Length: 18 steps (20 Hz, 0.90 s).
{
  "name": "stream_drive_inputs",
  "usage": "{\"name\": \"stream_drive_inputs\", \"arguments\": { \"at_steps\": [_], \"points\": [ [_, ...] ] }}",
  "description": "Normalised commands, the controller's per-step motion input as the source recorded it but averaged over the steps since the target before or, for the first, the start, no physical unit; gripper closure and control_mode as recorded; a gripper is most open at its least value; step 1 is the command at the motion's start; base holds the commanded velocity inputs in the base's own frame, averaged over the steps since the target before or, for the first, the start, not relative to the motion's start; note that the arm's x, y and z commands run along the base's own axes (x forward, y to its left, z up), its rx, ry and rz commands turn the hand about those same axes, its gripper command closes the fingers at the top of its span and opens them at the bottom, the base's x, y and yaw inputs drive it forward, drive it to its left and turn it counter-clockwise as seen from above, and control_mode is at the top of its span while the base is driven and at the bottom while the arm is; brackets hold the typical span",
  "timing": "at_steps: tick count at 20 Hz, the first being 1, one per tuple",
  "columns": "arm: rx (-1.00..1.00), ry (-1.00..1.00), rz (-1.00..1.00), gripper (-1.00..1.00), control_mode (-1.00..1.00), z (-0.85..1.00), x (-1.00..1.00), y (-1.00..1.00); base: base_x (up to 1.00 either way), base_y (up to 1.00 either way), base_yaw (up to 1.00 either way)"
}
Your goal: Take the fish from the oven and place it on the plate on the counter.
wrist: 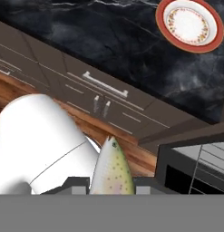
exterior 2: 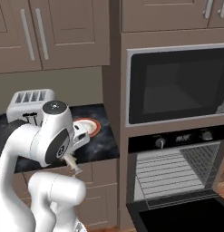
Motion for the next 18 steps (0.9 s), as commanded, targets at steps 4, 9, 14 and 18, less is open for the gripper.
{"name": "stream_drive_inputs", "arguments": {
  "at_steps": [4, 9, 14, 18],
  "points": [
    [0.0, 0.0, 0.0, 1.0, 1.0, 0.0, 0.0, 0.0, 0.66, 0.22, -0.06],
    [0.0, 0.0, 0.0, 1.0, 1.0, 0.0, 0.0, 0.0, 0.39, 0.18, -0.07],
    [0.0, 0.0, 0.0, 1.0, 1.0, 0.0, 0.0, 0.0, 0.3, 0.0, -0.02],
    [0.0, 0.0, 0.0, 1.0, 1.0, 0.0, 0.0, 0.0, 0.0, 0.0, 0.0]
  ]
}}
